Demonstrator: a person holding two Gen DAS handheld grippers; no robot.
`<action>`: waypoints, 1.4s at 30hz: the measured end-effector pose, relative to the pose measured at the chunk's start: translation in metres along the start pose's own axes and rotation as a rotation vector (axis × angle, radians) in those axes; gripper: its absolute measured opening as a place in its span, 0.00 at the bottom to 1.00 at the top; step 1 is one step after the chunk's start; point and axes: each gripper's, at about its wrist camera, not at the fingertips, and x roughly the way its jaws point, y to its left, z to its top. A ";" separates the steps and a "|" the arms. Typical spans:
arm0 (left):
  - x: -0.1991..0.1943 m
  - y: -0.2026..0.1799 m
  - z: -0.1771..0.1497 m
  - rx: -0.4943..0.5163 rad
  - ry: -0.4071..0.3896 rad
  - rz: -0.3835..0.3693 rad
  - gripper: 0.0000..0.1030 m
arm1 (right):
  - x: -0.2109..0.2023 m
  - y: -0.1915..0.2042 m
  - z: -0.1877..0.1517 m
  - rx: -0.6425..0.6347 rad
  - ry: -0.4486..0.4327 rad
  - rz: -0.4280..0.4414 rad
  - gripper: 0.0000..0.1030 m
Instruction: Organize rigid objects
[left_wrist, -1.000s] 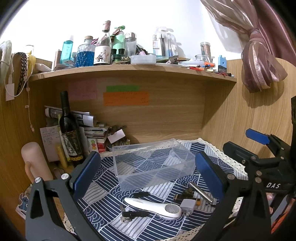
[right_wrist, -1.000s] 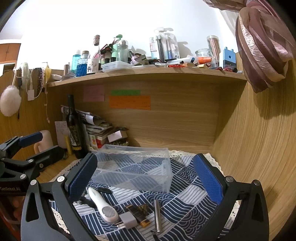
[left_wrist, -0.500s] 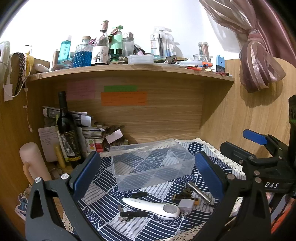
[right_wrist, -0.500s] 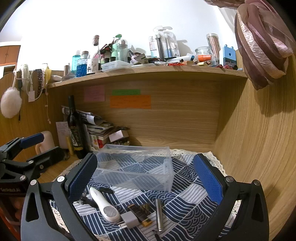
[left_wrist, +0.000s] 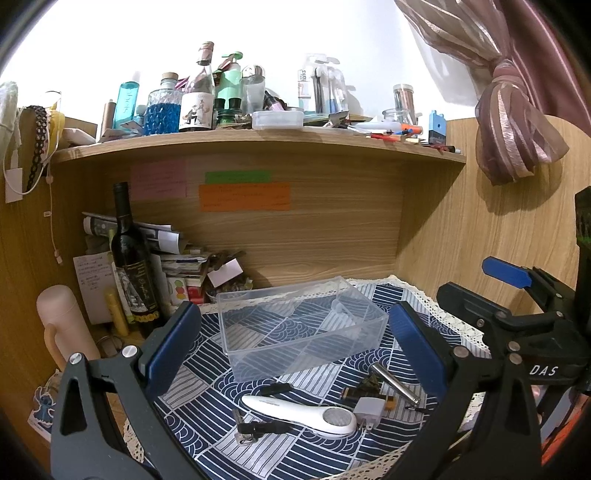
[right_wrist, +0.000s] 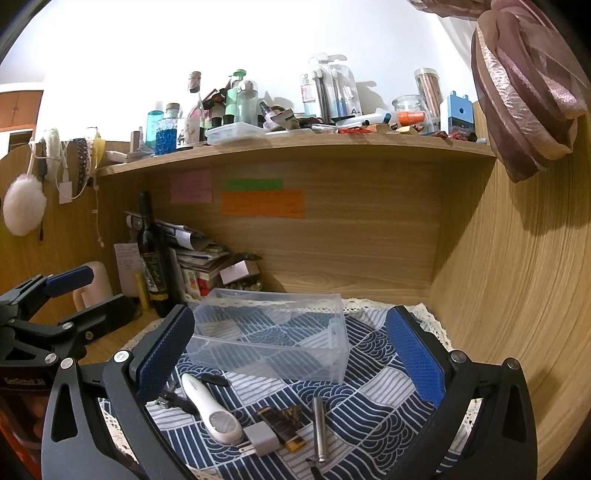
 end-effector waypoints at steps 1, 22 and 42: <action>0.000 0.000 0.000 0.000 0.000 0.000 1.00 | 0.000 0.001 0.000 0.000 0.000 0.001 1.00; 0.002 -0.004 0.000 -0.004 0.000 -0.002 1.00 | -0.001 0.003 0.002 0.001 0.003 0.006 1.00; 0.056 0.065 -0.057 -0.125 0.297 0.039 0.70 | 0.056 -0.023 -0.045 0.043 0.247 0.021 0.77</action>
